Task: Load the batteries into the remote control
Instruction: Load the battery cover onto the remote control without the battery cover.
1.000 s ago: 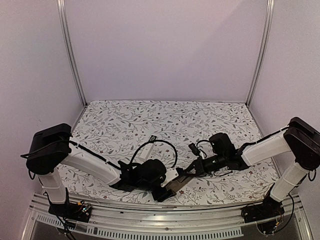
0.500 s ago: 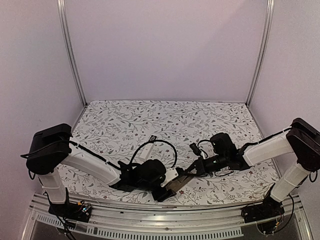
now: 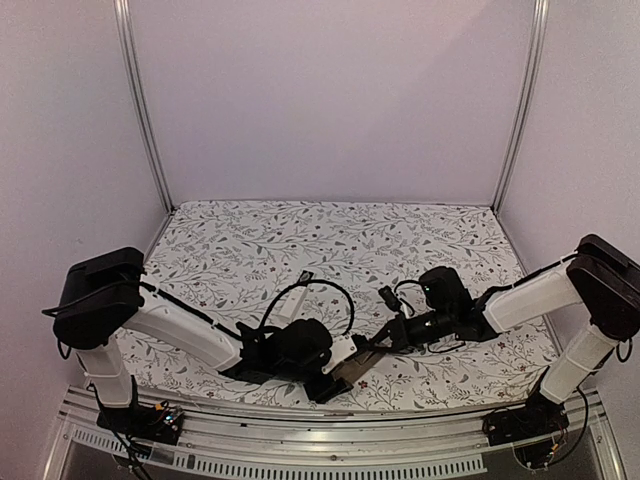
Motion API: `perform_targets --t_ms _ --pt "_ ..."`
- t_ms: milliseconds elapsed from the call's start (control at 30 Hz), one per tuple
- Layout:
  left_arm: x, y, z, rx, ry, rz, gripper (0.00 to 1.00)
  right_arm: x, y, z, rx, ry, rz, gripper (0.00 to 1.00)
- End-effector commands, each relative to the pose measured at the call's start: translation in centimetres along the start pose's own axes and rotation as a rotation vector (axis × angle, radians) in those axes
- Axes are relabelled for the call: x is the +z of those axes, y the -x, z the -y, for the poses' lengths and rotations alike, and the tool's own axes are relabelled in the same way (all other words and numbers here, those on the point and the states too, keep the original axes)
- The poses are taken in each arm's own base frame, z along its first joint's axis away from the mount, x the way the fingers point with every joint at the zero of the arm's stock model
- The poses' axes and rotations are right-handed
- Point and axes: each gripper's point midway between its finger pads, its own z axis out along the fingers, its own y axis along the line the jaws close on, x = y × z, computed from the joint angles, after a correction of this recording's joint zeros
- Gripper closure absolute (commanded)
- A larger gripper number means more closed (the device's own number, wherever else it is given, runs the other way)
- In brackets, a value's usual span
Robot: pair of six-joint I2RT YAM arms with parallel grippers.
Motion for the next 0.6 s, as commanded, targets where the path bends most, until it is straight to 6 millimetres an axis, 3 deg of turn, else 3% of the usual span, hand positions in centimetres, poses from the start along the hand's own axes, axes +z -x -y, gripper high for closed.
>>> perform_targets --t_ms 0,467,567 --pt "0.9 -5.7 -0.7 0.041 0.044 -0.180 0.32 0.2 -1.0 1.5 0.030 -0.028 -0.013 1.00" --pt "1.0 -5.5 -0.7 0.038 0.046 -0.167 0.32 0.2 -1.7 3.1 0.044 -0.099 -0.023 1.00" --pt "1.2 -5.4 -0.7 0.043 0.048 -0.164 0.32 0.4 -1.6 3.8 0.045 -0.155 -0.016 0.90"
